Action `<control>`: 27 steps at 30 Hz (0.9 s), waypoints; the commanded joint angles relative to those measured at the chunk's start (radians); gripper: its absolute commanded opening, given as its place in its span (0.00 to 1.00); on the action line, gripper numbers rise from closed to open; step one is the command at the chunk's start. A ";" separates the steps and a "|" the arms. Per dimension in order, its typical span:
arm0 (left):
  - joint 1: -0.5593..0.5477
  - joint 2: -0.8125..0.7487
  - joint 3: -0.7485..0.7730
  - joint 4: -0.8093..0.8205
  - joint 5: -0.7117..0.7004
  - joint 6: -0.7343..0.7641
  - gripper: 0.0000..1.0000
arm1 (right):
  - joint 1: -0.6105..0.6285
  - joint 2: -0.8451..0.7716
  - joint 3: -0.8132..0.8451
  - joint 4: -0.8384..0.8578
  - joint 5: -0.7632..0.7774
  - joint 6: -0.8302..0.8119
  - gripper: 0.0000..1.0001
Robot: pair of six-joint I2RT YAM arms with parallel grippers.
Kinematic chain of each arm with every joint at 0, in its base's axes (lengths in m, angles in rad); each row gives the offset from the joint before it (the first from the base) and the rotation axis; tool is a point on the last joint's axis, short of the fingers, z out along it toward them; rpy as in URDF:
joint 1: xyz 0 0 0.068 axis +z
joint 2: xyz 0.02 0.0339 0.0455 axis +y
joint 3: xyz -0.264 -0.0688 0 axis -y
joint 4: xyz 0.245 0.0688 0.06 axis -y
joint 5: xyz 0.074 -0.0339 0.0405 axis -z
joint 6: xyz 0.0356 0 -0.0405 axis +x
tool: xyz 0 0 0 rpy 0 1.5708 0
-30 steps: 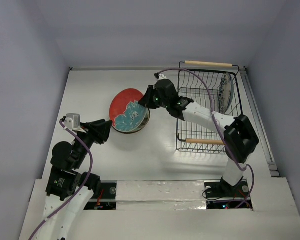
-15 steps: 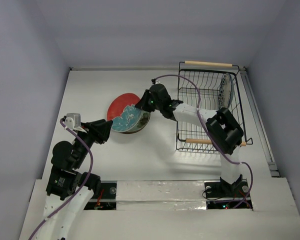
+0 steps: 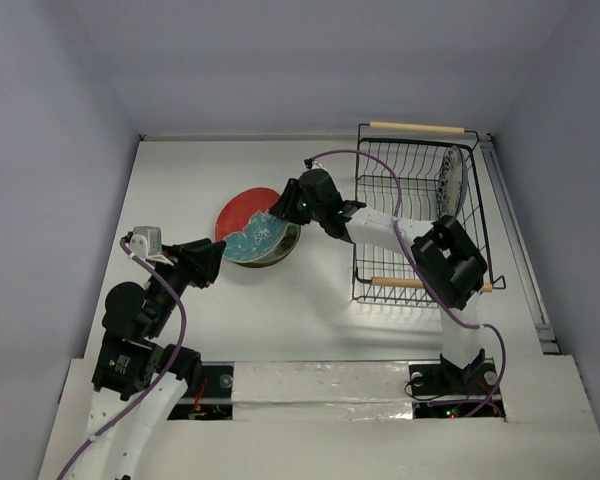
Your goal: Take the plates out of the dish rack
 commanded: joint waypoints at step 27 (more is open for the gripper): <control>0.006 -0.015 0.014 0.042 0.017 0.002 0.30 | 0.013 -0.357 0.044 -0.342 0.457 -0.350 0.09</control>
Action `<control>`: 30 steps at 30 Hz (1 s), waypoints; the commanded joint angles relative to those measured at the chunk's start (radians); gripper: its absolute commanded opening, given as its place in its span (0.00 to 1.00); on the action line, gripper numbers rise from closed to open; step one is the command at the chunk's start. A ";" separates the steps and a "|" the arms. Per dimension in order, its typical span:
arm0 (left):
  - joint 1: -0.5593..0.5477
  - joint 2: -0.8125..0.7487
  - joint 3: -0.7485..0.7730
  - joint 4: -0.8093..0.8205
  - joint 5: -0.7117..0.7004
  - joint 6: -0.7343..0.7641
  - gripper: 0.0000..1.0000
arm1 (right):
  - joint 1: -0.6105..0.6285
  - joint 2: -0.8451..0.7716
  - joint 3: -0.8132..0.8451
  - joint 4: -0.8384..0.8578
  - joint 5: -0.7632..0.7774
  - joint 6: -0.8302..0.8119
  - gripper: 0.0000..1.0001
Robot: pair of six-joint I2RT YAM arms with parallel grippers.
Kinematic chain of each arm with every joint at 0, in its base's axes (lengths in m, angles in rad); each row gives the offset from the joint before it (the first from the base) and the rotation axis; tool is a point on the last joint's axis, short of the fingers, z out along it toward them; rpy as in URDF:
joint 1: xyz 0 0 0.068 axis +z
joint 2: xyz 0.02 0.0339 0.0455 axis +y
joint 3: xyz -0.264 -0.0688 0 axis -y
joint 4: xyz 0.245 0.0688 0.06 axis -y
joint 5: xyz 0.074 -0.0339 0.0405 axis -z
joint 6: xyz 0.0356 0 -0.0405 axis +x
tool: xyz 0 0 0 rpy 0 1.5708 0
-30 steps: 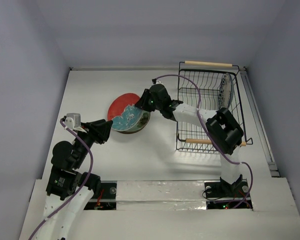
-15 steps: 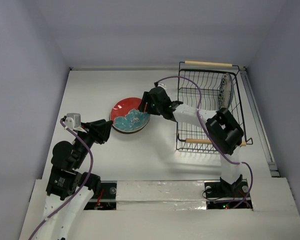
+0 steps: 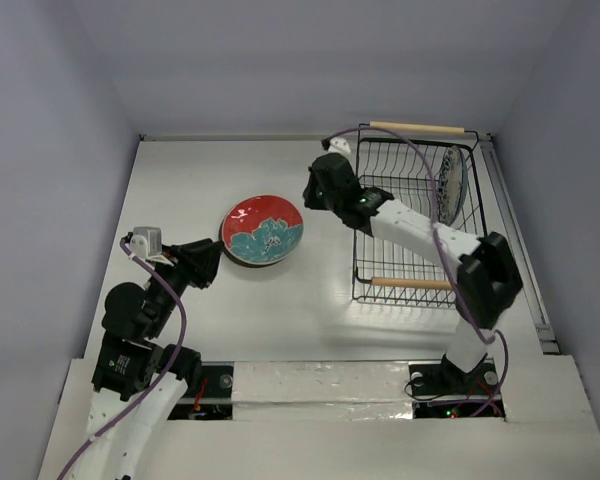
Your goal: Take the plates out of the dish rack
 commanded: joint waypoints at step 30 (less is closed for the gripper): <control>-0.083 -0.107 0.025 0.014 -0.063 0.004 0.30 | -0.610 -0.309 -0.079 -0.338 0.416 -0.332 0.58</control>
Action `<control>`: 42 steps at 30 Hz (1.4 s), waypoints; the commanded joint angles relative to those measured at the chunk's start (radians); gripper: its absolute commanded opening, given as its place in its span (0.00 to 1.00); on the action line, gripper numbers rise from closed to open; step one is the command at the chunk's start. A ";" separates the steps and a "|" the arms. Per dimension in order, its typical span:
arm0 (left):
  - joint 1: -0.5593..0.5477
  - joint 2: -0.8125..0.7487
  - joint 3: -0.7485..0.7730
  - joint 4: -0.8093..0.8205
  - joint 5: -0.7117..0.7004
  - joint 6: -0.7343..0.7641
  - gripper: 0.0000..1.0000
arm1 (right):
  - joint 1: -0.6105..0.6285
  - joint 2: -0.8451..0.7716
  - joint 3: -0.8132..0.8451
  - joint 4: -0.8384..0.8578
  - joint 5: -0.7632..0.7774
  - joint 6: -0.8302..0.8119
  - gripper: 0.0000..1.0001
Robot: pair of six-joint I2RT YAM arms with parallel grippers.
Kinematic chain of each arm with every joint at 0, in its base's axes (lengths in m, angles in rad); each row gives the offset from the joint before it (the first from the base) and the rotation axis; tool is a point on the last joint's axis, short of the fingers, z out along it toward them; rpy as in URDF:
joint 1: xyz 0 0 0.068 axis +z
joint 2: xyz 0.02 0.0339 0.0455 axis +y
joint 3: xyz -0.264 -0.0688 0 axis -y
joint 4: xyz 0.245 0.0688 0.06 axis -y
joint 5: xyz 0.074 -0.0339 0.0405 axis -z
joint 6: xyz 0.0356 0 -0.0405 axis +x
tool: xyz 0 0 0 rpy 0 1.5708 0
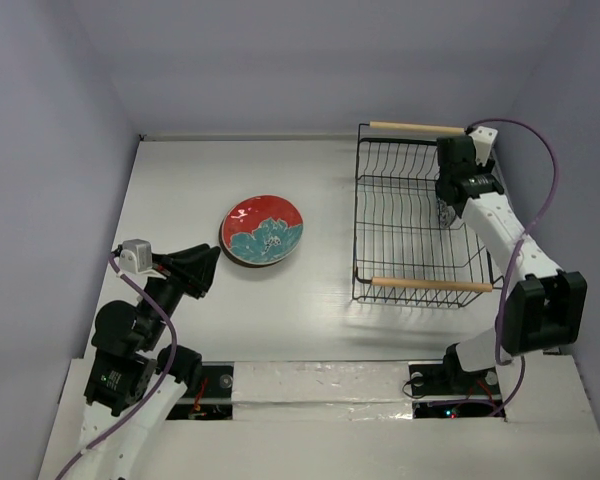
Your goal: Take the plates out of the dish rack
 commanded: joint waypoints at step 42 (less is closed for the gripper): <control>-0.017 0.018 0.026 0.023 -0.012 0.002 0.32 | 0.234 -0.230 0.363 -0.109 0.067 -0.115 0.00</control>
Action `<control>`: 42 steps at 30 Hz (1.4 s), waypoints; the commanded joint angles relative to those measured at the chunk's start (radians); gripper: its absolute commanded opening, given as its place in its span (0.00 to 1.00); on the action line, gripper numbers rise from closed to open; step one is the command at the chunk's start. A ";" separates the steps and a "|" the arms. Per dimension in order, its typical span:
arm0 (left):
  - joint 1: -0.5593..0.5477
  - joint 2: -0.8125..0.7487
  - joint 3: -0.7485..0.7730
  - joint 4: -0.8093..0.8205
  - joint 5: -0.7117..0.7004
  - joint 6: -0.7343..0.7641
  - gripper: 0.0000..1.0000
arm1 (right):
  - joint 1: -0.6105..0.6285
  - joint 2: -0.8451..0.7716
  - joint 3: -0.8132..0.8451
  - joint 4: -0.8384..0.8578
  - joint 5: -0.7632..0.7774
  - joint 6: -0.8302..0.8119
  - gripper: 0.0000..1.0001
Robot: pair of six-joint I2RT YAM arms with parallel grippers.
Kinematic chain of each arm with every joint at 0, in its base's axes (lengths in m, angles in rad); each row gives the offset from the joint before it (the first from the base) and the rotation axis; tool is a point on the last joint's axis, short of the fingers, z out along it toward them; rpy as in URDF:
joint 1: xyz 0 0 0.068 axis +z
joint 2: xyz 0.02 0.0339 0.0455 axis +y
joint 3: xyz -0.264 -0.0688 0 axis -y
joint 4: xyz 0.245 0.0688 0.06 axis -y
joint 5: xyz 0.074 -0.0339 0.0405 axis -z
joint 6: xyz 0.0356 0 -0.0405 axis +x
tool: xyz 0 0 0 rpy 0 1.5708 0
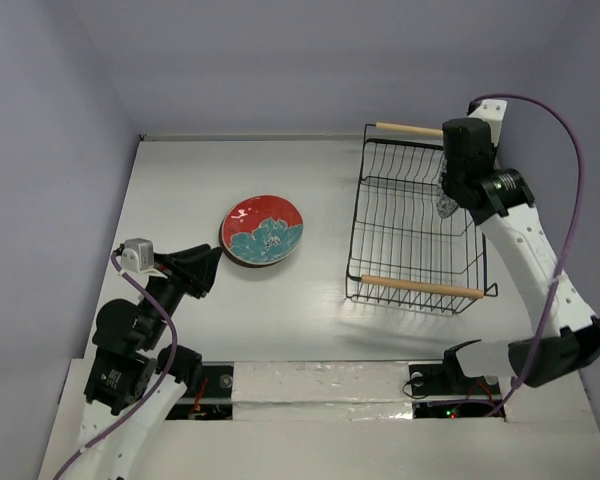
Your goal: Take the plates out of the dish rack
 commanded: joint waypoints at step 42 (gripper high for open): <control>0.077 0.082 0.023 0.026 -0.030 -0.003 0.33 | 0.395 0.525 -0.206 1.077 -1.023 0.611 0.06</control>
